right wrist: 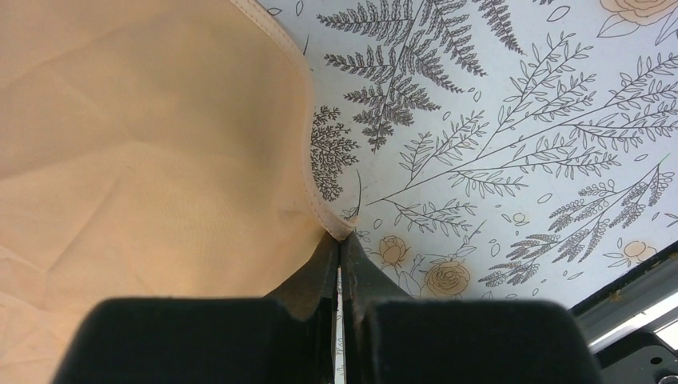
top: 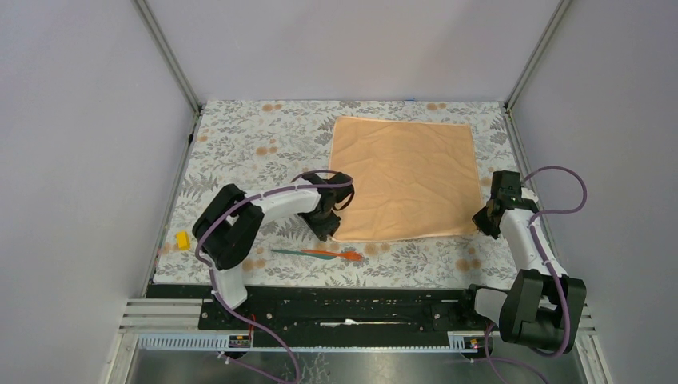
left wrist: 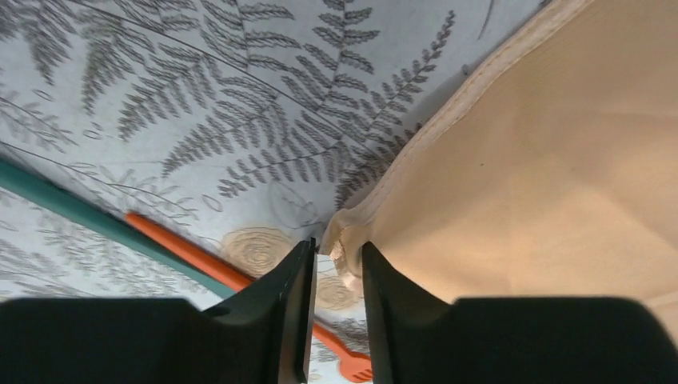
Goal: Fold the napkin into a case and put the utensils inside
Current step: Fold and flatten the napkin at the center of the board.
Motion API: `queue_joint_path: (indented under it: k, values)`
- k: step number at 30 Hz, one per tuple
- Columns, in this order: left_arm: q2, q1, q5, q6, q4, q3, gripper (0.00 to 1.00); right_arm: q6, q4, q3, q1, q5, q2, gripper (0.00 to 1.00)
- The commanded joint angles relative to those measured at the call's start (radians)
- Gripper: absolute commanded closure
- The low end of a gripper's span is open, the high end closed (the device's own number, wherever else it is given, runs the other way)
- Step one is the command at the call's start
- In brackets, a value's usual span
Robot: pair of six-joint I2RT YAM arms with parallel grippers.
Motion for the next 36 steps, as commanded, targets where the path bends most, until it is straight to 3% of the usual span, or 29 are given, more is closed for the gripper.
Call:
queue_joint_path:
  k: [1,3,6,17,25,30,36]
  values:
    - [-0.072,0.013,-0.015,-0.008,-0.047,-0.027,0.52,-0.014,0.015,-0.004,0.011,0.005,-0.026,1.0]
    - [-0.098,0.013,-0.018,-0.007,-0.051,-0.027,0.39,-0.012,0.016,-0.007,0.014,0.007,-0.025,1.0]
    - [-0.116,0.013,-0.027,-0.011,-0.055,-0.021,0.3,-0.012,0.019,-0.009,0.019,0.008,-0.024,1.0]
    - [-0.071,0.019,-0.002,-0.052,-0.032,-0.042,0.33,-0.014,0.027,-0.012,0.027,-0.008,-0.023,1.0]
    - [-0.019,0.027,-0.003,-0.089,-0.016,-0.065,0.42,-0.019,0.036,-0.016,0.036,-0.023,-0.01,1.0]
    - [-0.013,0.031,-0.004,-0.094,0.062,-0.117,0.56,-0.018,0.038,-0.019,0.044,-0.022,-0.01,1.0]
    - [0.011,0.033,-0.011,-0.119,0.046,-0.135,0.71,-0.016,0.031,-0.016,0.047,-0.01,-0.017,1.0]
